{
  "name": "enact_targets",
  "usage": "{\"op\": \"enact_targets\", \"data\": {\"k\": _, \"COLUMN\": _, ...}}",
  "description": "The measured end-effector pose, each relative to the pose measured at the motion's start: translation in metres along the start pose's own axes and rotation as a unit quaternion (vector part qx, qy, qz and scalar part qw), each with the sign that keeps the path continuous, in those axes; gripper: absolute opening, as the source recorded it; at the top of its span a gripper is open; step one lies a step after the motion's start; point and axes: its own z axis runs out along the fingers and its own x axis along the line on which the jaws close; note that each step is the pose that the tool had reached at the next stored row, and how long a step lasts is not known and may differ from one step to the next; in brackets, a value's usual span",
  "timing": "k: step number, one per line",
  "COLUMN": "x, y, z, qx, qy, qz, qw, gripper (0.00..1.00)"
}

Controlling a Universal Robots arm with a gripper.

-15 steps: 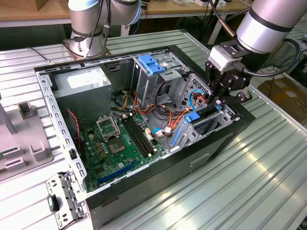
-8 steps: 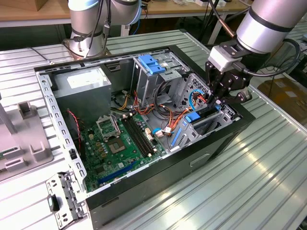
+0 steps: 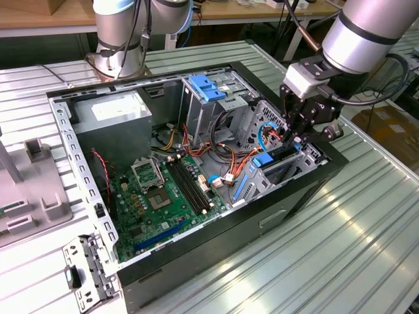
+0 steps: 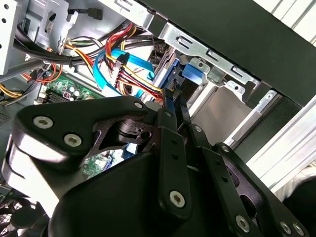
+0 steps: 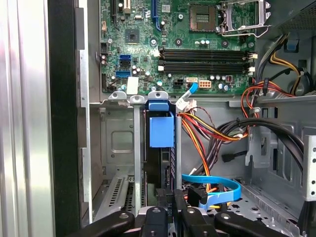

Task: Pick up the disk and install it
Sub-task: 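Insert the first disk wire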

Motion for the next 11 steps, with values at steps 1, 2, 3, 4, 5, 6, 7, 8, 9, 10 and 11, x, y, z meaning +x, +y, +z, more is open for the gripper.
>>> {"op": "enact_targets", "data": {"k": 1, "x": 0.0000, "y": 0.0004, "z": 0.0000, "qx": 0.0000, "qy": 0.0000, "qz": 0.000, "qw": 1.00000, "gripper": 0.17}}
{"op": "enact_targets", "data": {"k": 2, "x": 0.0000, "y": 0.0009, "z": -0.0001, "qx": 0.0000, "qy": 0.0001, "qz": 0.000, "qw": 1.00000, "gripper": 0.17}}
{"op": "enact_targets", "data": {"k": 3, "x": 0.0000, "y": 0.0013, "z": 0.0000, "qx": 0.0000, "qy": 0.0001, "qz": 0.000, "qw": 1.00000, "gripper": 0.17}}
{"op": "enact_targets", "data": {"k": 4, "x": 0.0000, "y": 0.0017, "z": 0.0000, "qx": 0.0000, "qy": 0.0001, "qz": 0.000, "qw": 1.00000, "gripper": 0.17}}
{"op": "enact_targets", "data": {"k": 5, "x": 0.0000, "y": 0.0021, "z": 0.0001, "qx": 0.0000, "qy": 0.0001, "qz": 0.000, "qw": 1.00000, "gripper": 0.17}}
{"op": "enact_targets", "data": {"k": 6, "x": 0.0000, "y": 0.0027, "z": 0.0001, "qx": 0.0000, "qy": 0.0001, "qz": 0.000, "qw": 1.00000, "gripper": 0.17}}
{"op": "enact_targets", "data": {"k": 7, "x": 0.0000, "y": 0.0032, "z": 0.0002, "qx": 0.0000, "qy": 0.0000, "qz": 0.000, "qw": 1.00000, "gripper": 0.17}}
{"op": "enact_targets", "data": {"k": 8, "x": 0.0000, "y": 0.0037, "z": 0.0003, "qx": 0.0000, "qy": 0.0000, "qz": 0.000, "qw": 1.00000, "gripper": 0.17}}
{"op": "enact_targets", "data": {"k": 9, "x": 0.0001, "y": 0.0043, "z": 0.0004, "qx": 0.0000, "qy": 0.0000, "qz": 0.000, "qw": 1.00000, "gripper": 0.17}}
{"op": "enact_targets", "data": {"k": 10, "x": 0.0001, "y": 0.0050, "z": 0.0006, "qx": 0.0000, "qy": 0.0000, "qz": 0.000, "qw": 1.00000, "gripper": 0.17}}
{"op": "enact_targets", "data": {"k": 11, "x": 0.0001, "y": 0.0056, "z": 0.0009, "qx": 0.0000, "qy": 0.0001, "qz": 0.000, "qw": 1.00000, "gripper": 0.17}}
